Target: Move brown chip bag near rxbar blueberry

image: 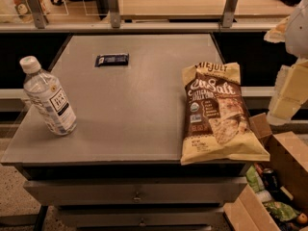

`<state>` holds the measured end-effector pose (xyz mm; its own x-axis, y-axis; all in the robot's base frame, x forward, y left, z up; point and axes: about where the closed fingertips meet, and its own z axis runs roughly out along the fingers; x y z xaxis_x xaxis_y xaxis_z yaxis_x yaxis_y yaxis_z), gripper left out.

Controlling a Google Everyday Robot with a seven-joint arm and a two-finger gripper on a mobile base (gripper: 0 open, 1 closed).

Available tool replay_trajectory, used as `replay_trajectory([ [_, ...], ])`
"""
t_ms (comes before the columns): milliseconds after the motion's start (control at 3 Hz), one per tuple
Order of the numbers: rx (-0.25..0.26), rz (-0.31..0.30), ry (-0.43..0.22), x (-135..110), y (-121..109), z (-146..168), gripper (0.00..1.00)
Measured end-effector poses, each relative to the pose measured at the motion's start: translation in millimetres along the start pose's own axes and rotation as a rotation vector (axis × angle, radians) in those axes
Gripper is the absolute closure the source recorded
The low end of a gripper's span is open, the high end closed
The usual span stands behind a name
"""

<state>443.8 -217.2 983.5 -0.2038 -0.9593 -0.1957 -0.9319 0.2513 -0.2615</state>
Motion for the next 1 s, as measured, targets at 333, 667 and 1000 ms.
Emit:
replay_trajectory([
  [333,0.002,-0.051,0.005,-11,-22,-1,0.0],
  [667,0.002,-0.11,0.006,-36,-47,8,0.0],
  [1000,-0.012,-0.135,0.001,-54,-67,28,0.0],
])
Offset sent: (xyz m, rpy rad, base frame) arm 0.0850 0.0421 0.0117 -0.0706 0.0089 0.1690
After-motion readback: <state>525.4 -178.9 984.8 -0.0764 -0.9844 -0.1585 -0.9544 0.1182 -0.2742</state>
